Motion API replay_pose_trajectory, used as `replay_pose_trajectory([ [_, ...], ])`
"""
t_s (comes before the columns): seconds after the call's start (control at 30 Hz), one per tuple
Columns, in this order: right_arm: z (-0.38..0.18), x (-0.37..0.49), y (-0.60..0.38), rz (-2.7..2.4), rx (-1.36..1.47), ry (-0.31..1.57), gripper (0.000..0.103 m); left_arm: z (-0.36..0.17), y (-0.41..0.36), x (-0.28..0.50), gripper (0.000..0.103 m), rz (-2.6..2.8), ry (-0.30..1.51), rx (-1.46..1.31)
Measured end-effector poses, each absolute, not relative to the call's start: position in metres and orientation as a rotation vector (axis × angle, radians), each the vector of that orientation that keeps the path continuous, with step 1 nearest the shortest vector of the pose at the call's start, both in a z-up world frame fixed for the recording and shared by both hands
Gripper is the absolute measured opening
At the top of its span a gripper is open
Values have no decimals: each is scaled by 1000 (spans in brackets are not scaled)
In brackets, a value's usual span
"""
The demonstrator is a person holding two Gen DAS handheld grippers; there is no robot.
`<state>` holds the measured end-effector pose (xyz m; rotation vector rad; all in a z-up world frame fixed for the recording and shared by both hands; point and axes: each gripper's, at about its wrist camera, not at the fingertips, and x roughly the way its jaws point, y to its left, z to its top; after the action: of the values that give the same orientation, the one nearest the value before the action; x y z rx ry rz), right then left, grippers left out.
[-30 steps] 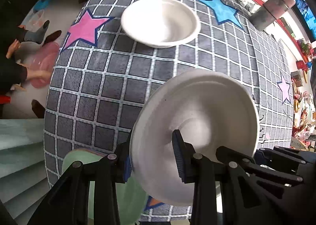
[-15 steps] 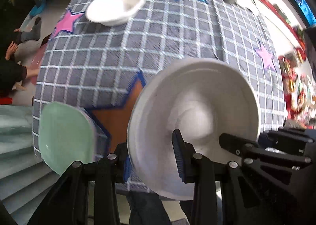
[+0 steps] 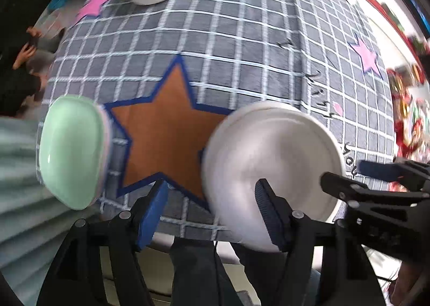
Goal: Organize plates and bowls
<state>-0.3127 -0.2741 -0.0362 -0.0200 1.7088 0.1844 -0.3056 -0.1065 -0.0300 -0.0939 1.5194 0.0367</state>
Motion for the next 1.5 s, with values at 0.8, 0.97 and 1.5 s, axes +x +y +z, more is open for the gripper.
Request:
replay_pose_trajectory([
  [0.8,-67,-324,-220,254,-446,1681,88,-1,-32,-388,80,318,1419,-286],
  [0.97,-73,-316,-197,240,-446,1626,90,4,-21,-401,80,368,1403,-301],
  [1.5,-49,-322,-209,341,-396,1617,90,12,-23,-388,80,368,1391,-291],
])
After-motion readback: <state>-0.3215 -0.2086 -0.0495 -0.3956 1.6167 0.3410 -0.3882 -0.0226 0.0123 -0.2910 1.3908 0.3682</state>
